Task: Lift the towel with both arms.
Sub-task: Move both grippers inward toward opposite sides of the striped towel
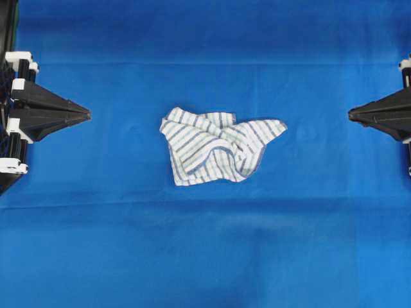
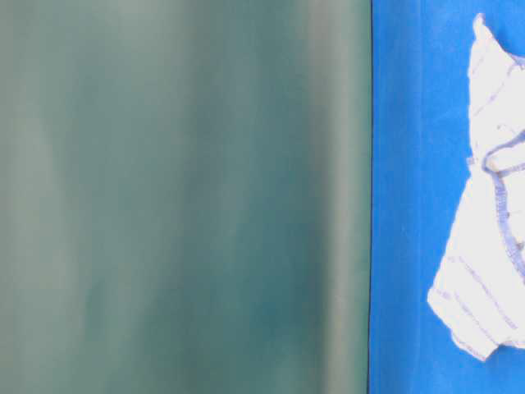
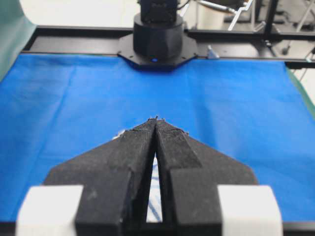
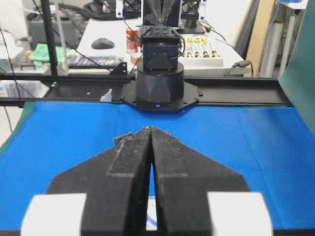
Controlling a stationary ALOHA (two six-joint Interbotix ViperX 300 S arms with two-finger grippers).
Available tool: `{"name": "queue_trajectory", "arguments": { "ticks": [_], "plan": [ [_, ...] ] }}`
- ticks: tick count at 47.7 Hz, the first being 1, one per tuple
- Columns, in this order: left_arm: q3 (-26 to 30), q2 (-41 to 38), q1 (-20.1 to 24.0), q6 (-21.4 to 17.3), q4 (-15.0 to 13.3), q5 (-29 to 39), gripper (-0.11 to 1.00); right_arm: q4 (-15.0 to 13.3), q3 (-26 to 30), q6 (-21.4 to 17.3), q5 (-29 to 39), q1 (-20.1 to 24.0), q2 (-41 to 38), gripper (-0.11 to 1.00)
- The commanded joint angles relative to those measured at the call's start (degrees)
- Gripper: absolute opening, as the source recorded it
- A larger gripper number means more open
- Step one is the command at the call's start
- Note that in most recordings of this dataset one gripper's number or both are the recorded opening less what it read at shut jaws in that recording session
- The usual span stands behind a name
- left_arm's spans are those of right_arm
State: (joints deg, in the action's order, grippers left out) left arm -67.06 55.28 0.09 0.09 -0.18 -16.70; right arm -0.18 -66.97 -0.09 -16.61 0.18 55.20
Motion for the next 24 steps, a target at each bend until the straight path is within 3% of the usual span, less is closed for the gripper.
{"name": "queue_trajectory", "arguments": {
  "ticks": [1,12,24],
  "plan": [
    [2.5,-1.0,-1.0,0.1,-1.1,0.9,0.00,-0.1,1.6,0.2,-0.1,-0.2,-0.4,0.00],
    [4.7,-3.3,-2.3,0.5,-1.1,4.5,0.00,-0.2,6.3,-0.2,6.6,1.6,-5.4,0.00],
    [5.4,-10.7,-6.5,0.6,-1.3,4.5,0.00,0.0,11.2,-0.4,11.6,5.3,-16.6,0.00]
  ]
}}
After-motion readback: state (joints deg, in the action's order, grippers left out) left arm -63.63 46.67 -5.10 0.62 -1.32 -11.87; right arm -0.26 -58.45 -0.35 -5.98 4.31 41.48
